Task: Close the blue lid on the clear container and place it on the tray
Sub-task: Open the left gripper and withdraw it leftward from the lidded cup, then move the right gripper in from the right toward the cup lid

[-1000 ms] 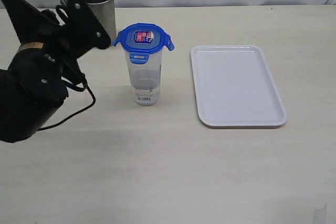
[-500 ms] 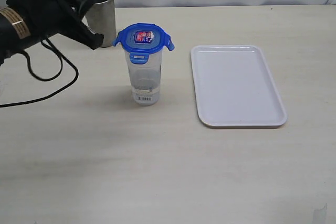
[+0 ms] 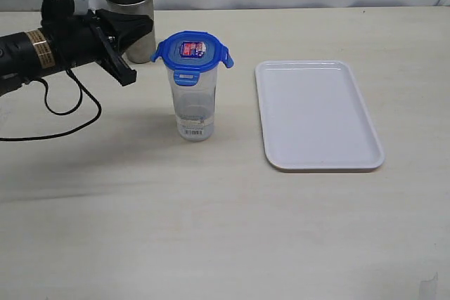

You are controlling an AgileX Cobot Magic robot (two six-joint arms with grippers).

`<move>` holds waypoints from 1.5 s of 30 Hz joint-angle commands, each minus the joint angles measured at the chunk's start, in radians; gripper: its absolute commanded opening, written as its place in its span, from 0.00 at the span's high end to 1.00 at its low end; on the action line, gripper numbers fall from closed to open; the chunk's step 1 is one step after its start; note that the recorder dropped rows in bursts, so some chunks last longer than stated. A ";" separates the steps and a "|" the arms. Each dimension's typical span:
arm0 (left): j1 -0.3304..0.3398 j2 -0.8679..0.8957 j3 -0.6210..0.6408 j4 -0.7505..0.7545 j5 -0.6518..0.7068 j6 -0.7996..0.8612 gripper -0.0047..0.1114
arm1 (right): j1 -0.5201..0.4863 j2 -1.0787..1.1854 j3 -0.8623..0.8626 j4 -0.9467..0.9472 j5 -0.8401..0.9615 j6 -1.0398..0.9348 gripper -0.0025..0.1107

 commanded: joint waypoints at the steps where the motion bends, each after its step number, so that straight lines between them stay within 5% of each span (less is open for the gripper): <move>1: 0.002 0.055 -0.042 0.014 -0.021 -0.010 0.96 | -0.007 -0.004 0.001 0.003 0.000 -0.001 0.94; 9: 0.000 0.055 -0.042 0.093 -0.022 -0.024 0.96 | -0.007 -0.004 0.001 0.001 -0.004 -0.004 0.94; 14: 0.000 0.055 -0.042 0.093 -0.020 -0.038 0.96 | -0.007 -0.004 0.001 -0.230 -0.065 -0.011 0.94; 24: 0.000 0.055 -0.042 0.094 -0.014 -0.059 0.96 | -0.007 -0.004 0.001 -0.239 -0.114 -0.011 0.94; 33: 0.000 0.055 -0.042 0.094 -0.014 -0.059 0.96 | -0.007 -0.004 0.001 -0.027 -0.538 0.063 0.94; 36: 0.000 0.056 -0.042 0.094 -0.016 -0.058 0.96 | -0.007 -0.004 0.001 0.145 -0.761 0.270 0.94; 41: 0.000 0.056 -0.042 0.092 -0.021 -0.055 0.96 | -0.007 0.066 0.001 -0.176 -1.039 0.600 0.94; 45: 0.002 0.056 -0.048 0.092 -0.018 -0.073 0.96 | -0.007 0.337 -0.176 -0.481 -0.995 0.813 0.94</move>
